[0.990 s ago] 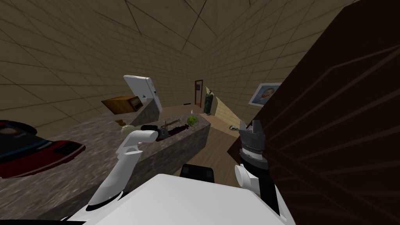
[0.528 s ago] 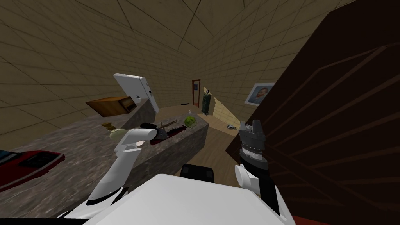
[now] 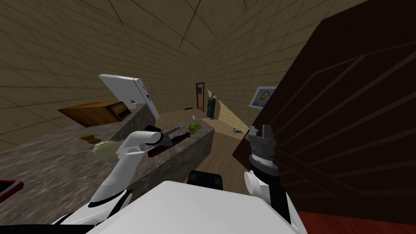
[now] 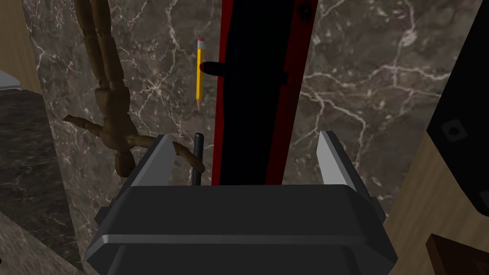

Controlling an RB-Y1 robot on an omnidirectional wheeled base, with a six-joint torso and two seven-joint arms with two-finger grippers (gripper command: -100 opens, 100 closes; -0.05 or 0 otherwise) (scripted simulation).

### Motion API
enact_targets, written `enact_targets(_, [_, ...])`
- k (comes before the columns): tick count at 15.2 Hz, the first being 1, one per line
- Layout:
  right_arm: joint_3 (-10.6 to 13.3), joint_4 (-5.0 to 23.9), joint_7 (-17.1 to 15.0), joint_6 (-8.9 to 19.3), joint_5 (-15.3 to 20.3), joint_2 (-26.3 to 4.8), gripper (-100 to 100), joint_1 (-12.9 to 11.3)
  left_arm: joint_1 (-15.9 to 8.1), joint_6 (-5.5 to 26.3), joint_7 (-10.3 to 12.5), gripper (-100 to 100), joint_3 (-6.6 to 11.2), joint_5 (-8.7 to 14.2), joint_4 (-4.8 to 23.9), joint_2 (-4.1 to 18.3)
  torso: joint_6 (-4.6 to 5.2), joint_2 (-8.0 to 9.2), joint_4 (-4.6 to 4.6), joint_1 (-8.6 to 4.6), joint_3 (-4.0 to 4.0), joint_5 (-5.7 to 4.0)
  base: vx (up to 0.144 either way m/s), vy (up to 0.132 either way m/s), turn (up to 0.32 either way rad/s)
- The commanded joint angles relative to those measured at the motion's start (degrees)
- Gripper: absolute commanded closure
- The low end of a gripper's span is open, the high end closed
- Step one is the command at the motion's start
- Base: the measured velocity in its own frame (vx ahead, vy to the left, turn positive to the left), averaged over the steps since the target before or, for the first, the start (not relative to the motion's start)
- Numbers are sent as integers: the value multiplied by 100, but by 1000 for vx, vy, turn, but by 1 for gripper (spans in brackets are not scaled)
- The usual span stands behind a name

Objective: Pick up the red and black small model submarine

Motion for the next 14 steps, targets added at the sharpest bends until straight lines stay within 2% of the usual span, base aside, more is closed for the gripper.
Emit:
enact_targets(1, [0,0,0,0,0,0,0,0,-38,269,95,-100,54,72,37,76,0,0,0,0,0,0,42,10,-135])
enact_targets(6, [0,0,0,0,0,0,0,0,-160,843,335,-100,182,254,181,307,-3,5,1,1,2,1,34,12,-123])
enact_targets(9, [0,0,0,0,0,0,0,0,-190,1053,393,-100,213,299,219,369,-3,15,3,1,8,1,4,12,-71])
enact_targets(10, [0,0,0,0,0,0,0,0,-214,1223,440,-100,239,336,252,422,-4,18,4,-1,10,0,0,5,-62])
enact_targets(11, [0,0,0,0,0,0,0,0,-214,1223,440,-100,239,336,252,422,-3,19,4,-2,11,0,2,5,-67])
enact_targets(13, [0,0,0,0,0,0,0,0,-243,1508,497,-100,270,382,296,491,-4,21,4,-2,12,0,-6,10,-58])
enact_targets(14, [0,0,0,0,0,0,0,0,-243,1508,497,-100,270,382,296,491,-3,22,5,-1,12,0,-10,12,-40])
